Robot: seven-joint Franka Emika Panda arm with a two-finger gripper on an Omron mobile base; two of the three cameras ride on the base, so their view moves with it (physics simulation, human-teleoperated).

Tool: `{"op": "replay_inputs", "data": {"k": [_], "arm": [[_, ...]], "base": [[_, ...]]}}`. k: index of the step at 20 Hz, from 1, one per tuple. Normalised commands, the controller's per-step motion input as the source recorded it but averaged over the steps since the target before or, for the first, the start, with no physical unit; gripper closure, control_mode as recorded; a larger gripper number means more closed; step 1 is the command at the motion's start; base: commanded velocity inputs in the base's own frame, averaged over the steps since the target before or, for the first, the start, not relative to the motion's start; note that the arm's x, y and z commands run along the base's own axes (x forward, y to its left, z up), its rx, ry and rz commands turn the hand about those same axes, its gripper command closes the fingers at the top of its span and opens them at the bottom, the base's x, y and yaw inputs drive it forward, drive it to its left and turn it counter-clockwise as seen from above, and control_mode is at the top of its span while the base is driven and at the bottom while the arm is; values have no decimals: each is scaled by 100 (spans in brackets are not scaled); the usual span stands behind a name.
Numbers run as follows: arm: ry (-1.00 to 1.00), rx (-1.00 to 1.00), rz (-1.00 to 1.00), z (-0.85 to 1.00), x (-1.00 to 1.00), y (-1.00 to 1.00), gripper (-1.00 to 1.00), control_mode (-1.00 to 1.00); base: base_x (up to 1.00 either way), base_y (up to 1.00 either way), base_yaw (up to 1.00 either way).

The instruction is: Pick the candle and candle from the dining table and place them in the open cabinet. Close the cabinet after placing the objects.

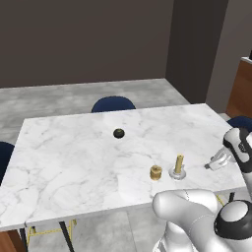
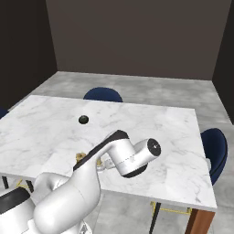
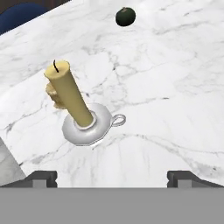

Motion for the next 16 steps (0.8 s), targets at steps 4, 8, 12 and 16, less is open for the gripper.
{"op": "replay_inputs", "data": {"k": [4, 8, 12, 16], "arm": [[-12, 1, 10, 0, 0, 11, -100, -100], [-9, 3, 10, 0, 0, 15, -100, -100], [-8, 5, 11, 0, 0, 16, -100, -100], [-7, 5, 11, 0, 0, 17, -100, -100]], "base": [[0, 0, 0], [0, 0, 0], [0, 0, 0], [0, 0, 0]]}}
